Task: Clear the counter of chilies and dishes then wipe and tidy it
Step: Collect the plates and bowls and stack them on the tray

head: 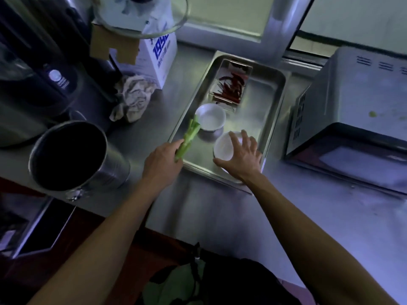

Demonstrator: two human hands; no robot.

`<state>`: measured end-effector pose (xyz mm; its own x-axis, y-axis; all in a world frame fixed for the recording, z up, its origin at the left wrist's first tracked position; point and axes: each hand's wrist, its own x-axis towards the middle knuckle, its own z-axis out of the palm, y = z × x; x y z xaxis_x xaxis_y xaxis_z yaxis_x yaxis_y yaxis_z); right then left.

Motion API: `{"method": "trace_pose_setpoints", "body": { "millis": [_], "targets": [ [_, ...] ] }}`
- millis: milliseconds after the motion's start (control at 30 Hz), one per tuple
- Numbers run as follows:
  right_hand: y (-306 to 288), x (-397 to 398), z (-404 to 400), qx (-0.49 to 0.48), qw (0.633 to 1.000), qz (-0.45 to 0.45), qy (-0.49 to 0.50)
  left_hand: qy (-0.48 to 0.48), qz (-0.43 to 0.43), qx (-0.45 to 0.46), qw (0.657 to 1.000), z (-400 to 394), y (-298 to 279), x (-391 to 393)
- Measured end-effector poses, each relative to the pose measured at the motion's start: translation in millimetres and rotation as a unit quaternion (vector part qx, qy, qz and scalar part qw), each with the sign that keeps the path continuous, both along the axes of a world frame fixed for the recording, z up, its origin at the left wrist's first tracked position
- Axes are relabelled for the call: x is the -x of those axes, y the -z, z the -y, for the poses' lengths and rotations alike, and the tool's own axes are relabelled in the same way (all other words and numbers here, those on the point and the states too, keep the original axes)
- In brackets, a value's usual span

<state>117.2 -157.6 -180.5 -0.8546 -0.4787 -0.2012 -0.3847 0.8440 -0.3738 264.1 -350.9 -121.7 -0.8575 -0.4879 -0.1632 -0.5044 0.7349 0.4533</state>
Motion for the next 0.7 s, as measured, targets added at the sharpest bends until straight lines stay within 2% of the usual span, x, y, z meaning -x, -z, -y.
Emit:
{"method": "trace_pose_setpoints", "body": {
  "millis": [300,700],
  "targets": [
    [33,29,13,-0.068,0.997,0.038,-0.022,0.019,0.021,-0.045,0.999,5,11,44],
    [50,40,27,-0.088,0.993,0.075,-0.025,0.069,0.036,-0.03,0.997,16,34,64]
  ]
}}
